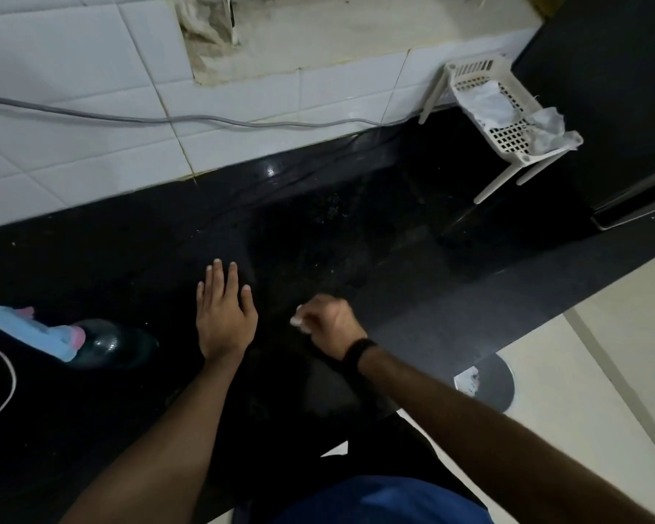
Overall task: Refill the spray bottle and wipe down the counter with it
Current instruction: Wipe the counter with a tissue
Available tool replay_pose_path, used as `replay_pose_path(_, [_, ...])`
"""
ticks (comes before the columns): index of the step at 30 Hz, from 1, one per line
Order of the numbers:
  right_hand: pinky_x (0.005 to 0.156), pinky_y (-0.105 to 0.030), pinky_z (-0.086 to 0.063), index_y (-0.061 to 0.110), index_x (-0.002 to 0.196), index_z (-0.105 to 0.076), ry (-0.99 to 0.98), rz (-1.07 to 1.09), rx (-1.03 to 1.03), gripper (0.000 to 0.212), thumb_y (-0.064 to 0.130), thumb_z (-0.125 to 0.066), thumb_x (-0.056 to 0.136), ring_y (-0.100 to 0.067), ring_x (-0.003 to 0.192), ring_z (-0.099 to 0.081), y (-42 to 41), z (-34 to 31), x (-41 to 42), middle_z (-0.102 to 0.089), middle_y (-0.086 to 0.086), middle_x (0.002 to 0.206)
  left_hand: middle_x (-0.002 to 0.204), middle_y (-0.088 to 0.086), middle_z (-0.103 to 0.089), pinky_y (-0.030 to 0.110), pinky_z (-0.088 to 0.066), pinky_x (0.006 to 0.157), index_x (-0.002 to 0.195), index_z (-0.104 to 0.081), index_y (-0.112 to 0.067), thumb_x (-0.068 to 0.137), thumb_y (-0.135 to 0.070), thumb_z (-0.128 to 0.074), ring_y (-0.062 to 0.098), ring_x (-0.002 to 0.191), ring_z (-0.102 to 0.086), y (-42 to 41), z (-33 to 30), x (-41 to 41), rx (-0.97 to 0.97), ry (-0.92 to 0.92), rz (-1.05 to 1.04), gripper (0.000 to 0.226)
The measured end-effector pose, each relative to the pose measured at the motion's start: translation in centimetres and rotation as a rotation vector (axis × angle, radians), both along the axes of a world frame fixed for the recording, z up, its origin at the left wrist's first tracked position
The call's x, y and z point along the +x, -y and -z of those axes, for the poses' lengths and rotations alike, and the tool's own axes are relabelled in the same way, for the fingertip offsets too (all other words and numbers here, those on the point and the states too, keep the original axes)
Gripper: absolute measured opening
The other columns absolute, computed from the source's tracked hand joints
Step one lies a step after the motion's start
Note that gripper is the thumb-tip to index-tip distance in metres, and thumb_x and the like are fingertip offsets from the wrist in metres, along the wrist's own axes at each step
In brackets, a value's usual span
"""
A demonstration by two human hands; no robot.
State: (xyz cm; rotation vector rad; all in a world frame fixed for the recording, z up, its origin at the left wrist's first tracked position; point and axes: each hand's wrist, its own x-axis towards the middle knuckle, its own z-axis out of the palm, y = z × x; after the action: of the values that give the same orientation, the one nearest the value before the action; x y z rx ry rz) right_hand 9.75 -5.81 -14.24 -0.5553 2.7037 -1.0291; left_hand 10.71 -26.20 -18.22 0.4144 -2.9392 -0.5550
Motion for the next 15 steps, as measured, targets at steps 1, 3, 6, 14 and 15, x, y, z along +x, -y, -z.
replay_pose_path(1, [0.077,-0.031,-0.055,0.012,0.083,-0.079,-0.036,0.142,-0.049,0.01,0.009,-0.07,0.08,-0.022,0.083,-0.07,-1.2,-0.4,-1.3,-0.075,-0.007,0.088,0.161,0.015,-0.032,0.045,-0.021,0.124,0.15,-0.043,-0.009,0.105,-0.029,-0.039,0.028,0.151,-0.028,0.0,0.0,0.0,0.003,0.011,-0.004,0.05])
replay_pose_path(3, [0.079,-0.027,-0.053,0.016,0.084,-0.079,-0.121,0.462,-0.028,0.008,0.016,-0.072,0.083,-0.018,0.084,-0.07,-4.6,-1.2,-5.2,-0.076,-0.004,0.088,0.162,0.015,-0.031,0.045,-0.02,0.124,0.15,-0.042,-0.009,0.105,-0.029,-0.041,0.028,0.152,-0.026,-0.1,-0.1,0.0,0.002,0.02,-0.012,0.05])
replay_pose_path(6, [0.087,-0.033,-0.055,0.016,0.092,-0.079,-0.078,0.69,0.115,0.012,0.015,-0.069,0.086,-0.026,0.095,-0.069,-9.9,-1.7,-9.8,-0.075,-0.009,0.101,0.162,0.015,-0.031,0.045,-0.02,0.124,0.15,-0.042,-0.009,0.105,-0.03,-0.04,0.028,0.152,-0.027,-0.1,-0.1,0.0,-0.009,0.02,-0.01,0.05])
replay_pose_path(14, [0.069,-0.037,-0.055,0.014,0.074,-0.07,-0.271,0.246,0.133,0.022,0.019,-0.051,0.084,-0.029,0.077,-0.065,-2.1,0.3,-2.0,-0.069,-0.007,0.08,0.163,0.015,-0.028,0.044,-0.017,0.125,0.152,-0.038,-0.009,0.105,-0.03,-0.037,0.027,0.153,-0.023,-0.3,-0.2,0.0,-0.026,0.046,-0.009,0.051])
replay_pose_path(15, [0.07,-0.036,-0.055,0.013,0.077,-0.071,-0.248,0.14,0.09,0.021,0.015,-0.051,0.083,-0.03,0.079,-0.066,-0.4,0.6,0.0,-0.069,-0.008,0.082,0.163,0.015,-0.028,0.044,-0.017,0.125,0.152,-0.038,-0.009,0.105,-0.03,-0.036,0.028,0.153,-0.023,-0.3,-0.3,0.0,-0.027,0.045,-0.008,0.051])
